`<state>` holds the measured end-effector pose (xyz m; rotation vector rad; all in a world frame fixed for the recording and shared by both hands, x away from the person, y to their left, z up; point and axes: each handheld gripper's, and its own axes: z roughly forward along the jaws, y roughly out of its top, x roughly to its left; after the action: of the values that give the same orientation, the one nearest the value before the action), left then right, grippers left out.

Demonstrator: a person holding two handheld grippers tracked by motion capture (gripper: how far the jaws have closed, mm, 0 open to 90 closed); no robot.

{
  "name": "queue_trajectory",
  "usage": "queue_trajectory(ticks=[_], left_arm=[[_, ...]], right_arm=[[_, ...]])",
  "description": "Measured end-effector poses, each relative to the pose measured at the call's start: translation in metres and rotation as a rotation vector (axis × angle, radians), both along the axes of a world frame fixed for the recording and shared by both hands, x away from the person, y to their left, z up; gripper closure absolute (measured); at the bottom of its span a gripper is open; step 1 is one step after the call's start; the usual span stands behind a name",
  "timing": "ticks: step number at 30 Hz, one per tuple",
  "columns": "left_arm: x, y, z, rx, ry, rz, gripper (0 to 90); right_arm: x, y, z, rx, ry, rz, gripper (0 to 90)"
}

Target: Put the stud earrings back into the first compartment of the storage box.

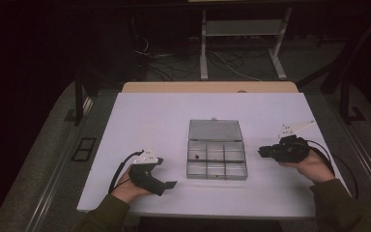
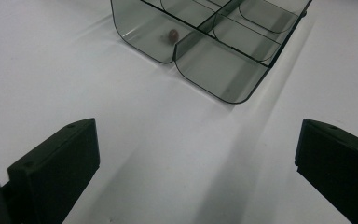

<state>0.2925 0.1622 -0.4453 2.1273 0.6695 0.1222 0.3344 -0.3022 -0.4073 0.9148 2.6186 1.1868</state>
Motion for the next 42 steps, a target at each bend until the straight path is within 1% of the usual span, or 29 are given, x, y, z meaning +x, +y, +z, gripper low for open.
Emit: queue_trajectory(ticks=[3, 7, 11, 19, 25, 31, 42], left_arm=[[0.000, 0.000, 0.000, 0.002, 0.001, -0.002, 0.0], [0.000, 0.000, 0.000, 0.001, 0.002, 0.000, 0.0], [0.000, 0.000, 0.000, 0.002, 0.002, 0.000, 0.0], [0.000, 0.000, 0.000, 0.001, 0.001, -0.001, 0.0], [0.000, 0.000, 0.000, 0.001, 0.000, -0.001, 0.0], [0.000, 0.000, 0.001, 0.001, -0.001, -0.001, 0.0], [-0.001, -0.001, 0.001, -0.001, -0.005, -0.002, 0.0]], right_arm=[[0.000, 0.004, 0.005, 0.023, -0.004, 0.009, 79.2], [0.001, 0.009, 0.009, 0.034, -0.015, 0.019, 79.3], [0.002, 0.015, 0.012, 0.039, -0.023, 0.023, 79.3], [0.005, 0.024, 0.015, 0.047, -0.024, 0.027, 79.2], [0.010, 0.038, 0.018, 0.050, -0.034, 0.049, 79.2], [0.013, 0.047, 0.020, 0.052, -0.036, 0.065, 79.2], [0.021, 0.066, 0.026, 0.083, -0.044, 0.085, 79.2]])
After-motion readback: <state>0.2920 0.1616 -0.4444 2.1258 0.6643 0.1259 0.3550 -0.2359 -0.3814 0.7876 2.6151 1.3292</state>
